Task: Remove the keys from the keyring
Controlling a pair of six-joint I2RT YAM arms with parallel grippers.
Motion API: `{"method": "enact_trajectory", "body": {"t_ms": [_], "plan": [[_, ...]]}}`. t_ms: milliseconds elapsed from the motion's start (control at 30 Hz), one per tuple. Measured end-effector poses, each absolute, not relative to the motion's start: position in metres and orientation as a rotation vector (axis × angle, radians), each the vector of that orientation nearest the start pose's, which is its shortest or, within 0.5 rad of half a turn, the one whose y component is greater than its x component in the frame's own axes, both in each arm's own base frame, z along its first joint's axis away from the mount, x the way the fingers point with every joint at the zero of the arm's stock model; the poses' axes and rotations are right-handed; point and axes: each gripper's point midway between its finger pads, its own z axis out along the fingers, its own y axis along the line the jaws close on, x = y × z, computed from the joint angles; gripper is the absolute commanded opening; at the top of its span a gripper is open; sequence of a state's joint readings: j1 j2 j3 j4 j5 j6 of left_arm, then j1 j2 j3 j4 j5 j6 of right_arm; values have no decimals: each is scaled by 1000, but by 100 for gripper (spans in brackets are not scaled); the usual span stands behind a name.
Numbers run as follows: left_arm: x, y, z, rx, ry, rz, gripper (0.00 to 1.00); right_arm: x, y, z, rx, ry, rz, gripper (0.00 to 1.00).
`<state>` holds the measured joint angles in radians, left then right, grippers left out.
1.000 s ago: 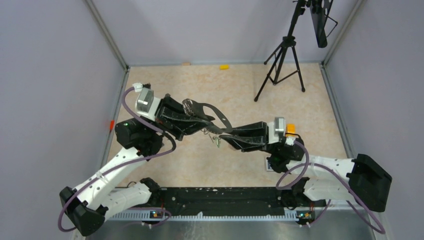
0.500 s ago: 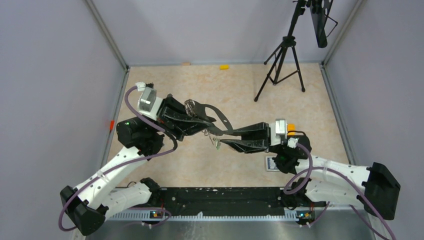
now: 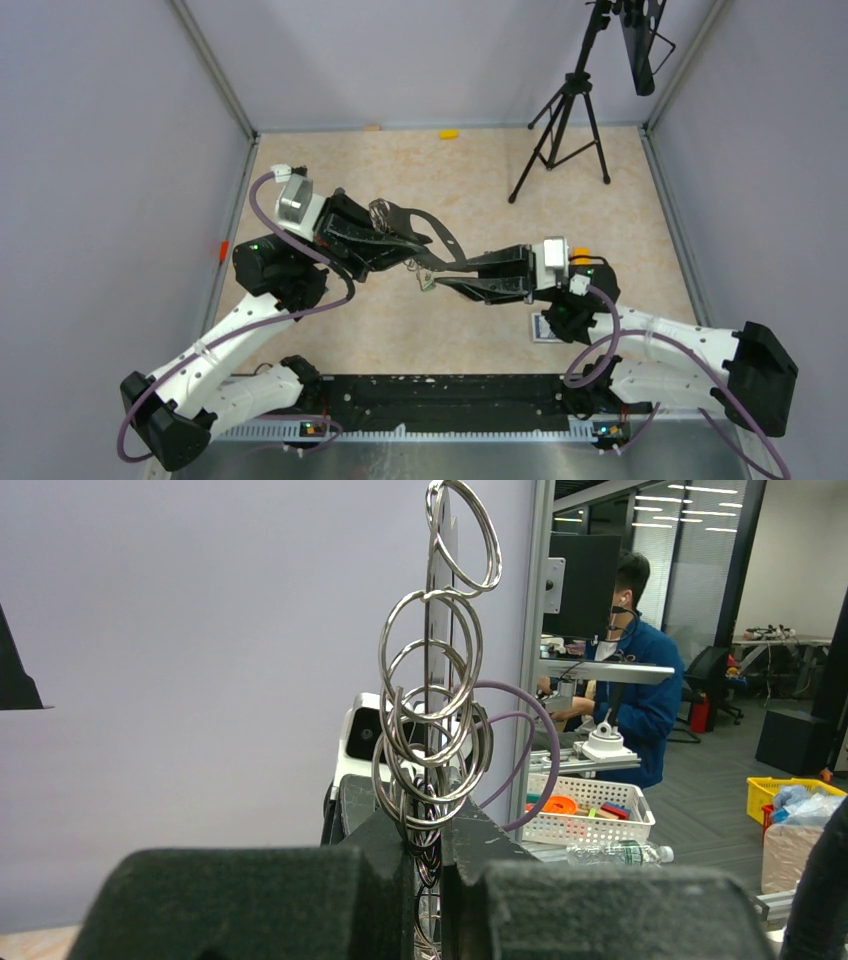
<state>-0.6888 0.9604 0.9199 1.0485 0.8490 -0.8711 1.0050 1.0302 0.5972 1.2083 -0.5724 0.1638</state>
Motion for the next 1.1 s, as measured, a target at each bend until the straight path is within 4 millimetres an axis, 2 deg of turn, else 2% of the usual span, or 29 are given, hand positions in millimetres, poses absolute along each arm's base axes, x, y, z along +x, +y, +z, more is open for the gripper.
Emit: {"method": "enact_trajectory", "body": {"t_ms": [333, 767, 1100], "plan": [[77, -262, 506, 885, 687, -1661, 0, 86, 325, 416, -897, 533, 1290, 20], [76, -262, 506, 887, 687, -1669, 0, 77, 329, 413, -967, 510, 1309, 21], [76, -262, 506, 887, 687, -1670, 0, 80, 334, 416, -974, 519, 1311, 21]]}}
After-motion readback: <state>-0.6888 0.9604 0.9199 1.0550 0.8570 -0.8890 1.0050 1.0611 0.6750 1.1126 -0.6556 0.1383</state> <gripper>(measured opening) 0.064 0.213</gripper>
